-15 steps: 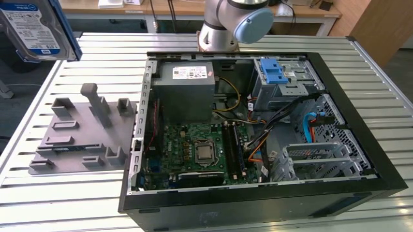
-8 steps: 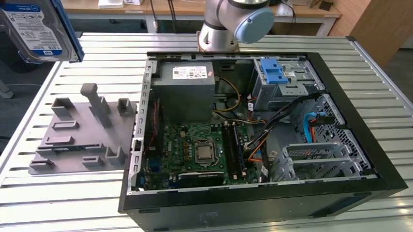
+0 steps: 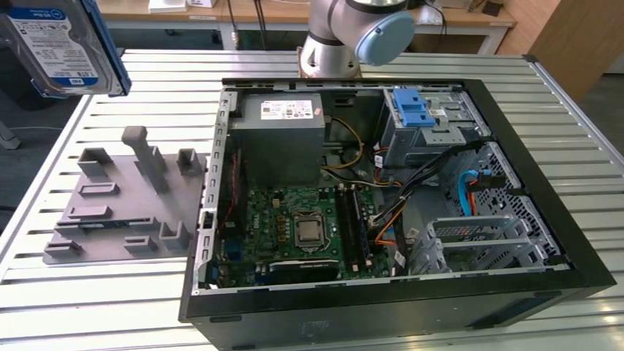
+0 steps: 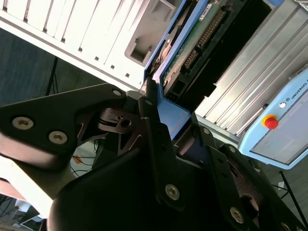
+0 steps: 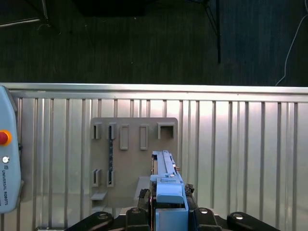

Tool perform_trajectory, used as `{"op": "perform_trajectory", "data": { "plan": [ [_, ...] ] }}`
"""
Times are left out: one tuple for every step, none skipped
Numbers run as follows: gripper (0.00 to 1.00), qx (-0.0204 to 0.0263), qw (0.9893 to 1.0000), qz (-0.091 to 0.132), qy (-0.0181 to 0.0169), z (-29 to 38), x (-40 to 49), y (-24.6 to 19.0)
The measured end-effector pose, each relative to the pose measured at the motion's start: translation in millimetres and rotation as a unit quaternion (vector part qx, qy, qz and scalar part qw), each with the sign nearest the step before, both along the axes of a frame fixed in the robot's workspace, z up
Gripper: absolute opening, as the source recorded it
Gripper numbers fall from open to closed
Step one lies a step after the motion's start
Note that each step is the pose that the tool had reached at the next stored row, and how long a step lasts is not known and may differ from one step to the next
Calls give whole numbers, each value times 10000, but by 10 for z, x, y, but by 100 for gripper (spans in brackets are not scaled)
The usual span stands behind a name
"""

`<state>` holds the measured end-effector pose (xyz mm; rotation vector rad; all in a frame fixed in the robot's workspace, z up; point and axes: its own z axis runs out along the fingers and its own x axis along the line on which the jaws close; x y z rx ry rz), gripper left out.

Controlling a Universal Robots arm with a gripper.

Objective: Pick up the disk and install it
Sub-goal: 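Pick up the disk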

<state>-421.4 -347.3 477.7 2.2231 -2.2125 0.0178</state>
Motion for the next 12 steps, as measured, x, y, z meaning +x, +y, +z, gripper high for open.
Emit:
{"op": "perform_trajectory", "data": {
  "plan": [
    [36, 0, 10000, 0, 0, 1, 9, -6],
    [36, 1, 10000, 0, 0, 2, 17, -12],
    [36, 1, 10000, 0, 0, 3, 26, -18],
    [36, 2, 10000, 0, 0, 4, 34, -23],
    [36, 2, 10000, 0, 0, 5, 42, -28],
    [36, 3, 10000, 0, 0, 5, 50, -33],
    [36, 3, 10000, 0, 0, 6, 59, -39],
    [36, 4, 10000, 0, 0, 7, 68, -44],
    [36, 4, 10000, 0, 0, 7, 77, -49],
    [36, 5, 10000, 0, 0, 8, 86, -54],
    [36, 5, 10000, 0, 0, 9, 95, -59],
    [36, 5, 10000, 0, 0, 10, 105, -65]
  ]
}}
